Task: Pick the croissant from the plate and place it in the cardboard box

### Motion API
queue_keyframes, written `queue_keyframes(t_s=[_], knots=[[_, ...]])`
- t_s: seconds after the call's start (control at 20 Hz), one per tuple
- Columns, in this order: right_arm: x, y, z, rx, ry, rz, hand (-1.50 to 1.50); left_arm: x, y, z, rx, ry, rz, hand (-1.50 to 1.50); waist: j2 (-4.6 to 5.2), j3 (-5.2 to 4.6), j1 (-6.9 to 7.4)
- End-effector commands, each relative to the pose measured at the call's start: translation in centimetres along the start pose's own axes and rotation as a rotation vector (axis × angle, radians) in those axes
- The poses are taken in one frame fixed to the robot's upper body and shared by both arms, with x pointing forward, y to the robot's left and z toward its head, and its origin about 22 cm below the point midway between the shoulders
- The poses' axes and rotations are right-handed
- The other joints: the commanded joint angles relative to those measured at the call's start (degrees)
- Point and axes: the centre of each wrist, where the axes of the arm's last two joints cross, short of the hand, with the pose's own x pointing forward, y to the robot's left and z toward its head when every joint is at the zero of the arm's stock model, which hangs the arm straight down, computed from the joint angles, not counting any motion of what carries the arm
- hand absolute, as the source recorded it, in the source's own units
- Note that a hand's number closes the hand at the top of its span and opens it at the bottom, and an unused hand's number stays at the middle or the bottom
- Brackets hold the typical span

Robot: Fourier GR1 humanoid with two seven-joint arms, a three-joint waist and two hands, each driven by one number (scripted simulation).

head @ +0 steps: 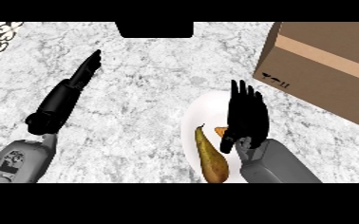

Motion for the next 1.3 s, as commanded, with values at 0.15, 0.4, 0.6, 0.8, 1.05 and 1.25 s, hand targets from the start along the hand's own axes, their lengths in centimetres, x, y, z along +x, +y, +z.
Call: queue_keyframes(t_s=[0.15, 0.4, 0.6, 0.8, 1.05, 1.25], knots=[[1.2, 0.8, -0.2, 0.037, 0.195, 0.039, -1.50, 0.9, 0.4, -0.2, 0.003, -0.015, 0.000, 0.00, 0.01, 0.04, 0.18], [0.3, 2.8, -1.0, 0.049, 0.243, 0.089, -1.50, 0.3, -1.9, -1.3, 0.010, -0.010, 0.006, 0.00, 0.08, 0.03, -0.30], [-0.8, 2.5, -1.3, 0.044, 0.240, 0.072, -1.50, -0.6, 1.1, 0.8, 0.005, -0.016, -0.006, 0.00, 0.01, 0.03, 0.03], [-2.6, 2.3, -2.6, 0.078, 0.223, 0.060, -1.50, -0.4, -0.4, -0.5, 0.001, -0.015, -0.001, 0.00, 0.10, 0.04, -0.15], [-3.3, 3.3, -2.1, 0.010, 0.092, 0.123, 1.50, 0.1, -0.1, 0.9, -0.001, -0.007, 0.017, 0.00, 0.04, 0.05, 0.13], [-3.1, 4.1, -3.3, -0.081, 0.060, 0.157, 1.50, -0.3, -0.5, 0.6, -0.011, -0.007, 0.004, 0.00, 0.10, 0.06, 0.11]])
